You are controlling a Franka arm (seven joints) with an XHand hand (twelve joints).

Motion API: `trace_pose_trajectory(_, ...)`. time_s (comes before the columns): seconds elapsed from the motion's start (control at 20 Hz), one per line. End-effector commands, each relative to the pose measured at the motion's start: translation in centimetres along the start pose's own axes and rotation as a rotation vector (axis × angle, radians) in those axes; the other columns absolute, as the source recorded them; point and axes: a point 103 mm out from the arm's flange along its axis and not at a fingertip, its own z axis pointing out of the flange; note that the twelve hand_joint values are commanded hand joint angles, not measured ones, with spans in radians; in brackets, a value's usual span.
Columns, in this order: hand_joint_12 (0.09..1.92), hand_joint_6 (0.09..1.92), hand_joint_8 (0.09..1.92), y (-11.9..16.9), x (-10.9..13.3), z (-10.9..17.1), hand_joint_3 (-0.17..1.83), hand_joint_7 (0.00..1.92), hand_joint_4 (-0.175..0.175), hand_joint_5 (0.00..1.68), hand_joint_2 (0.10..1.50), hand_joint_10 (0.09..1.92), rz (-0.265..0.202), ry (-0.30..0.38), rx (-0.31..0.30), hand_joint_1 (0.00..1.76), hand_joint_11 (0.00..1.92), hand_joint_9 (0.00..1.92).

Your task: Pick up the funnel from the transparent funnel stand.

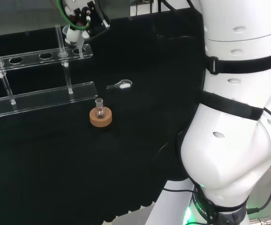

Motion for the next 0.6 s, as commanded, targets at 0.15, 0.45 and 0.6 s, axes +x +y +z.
trace_pose_trajectory(0.15, 1.25, 0.51, 0.73, -5.3, -0.7, -4.3, 0.51, 0.63, -0.05, 0.57, 0.83, 0.5, 0.039, -0.019, -0.067, 0.75, 0.61, 0.91)
trace_pose_trajectory(0.45, 1.25, 0.54, 0.74, -8.9, -0.8, -5.2, 0.52, 0.63, -0.051, 0.56, 0.82, 0.51, 0.04, -0.011, -0.074, 0.75, 0.61, 0.92)
trace_pose_trajectory(0.6, 1.25, 0.55, 0.74, -11.8, -0.6, -4.8, 0.52, 0.62, -0.051, 0.56, 0.82, 0.51, 0.077, -0.033, -0.076, 0.76, 0.61, 0.92)
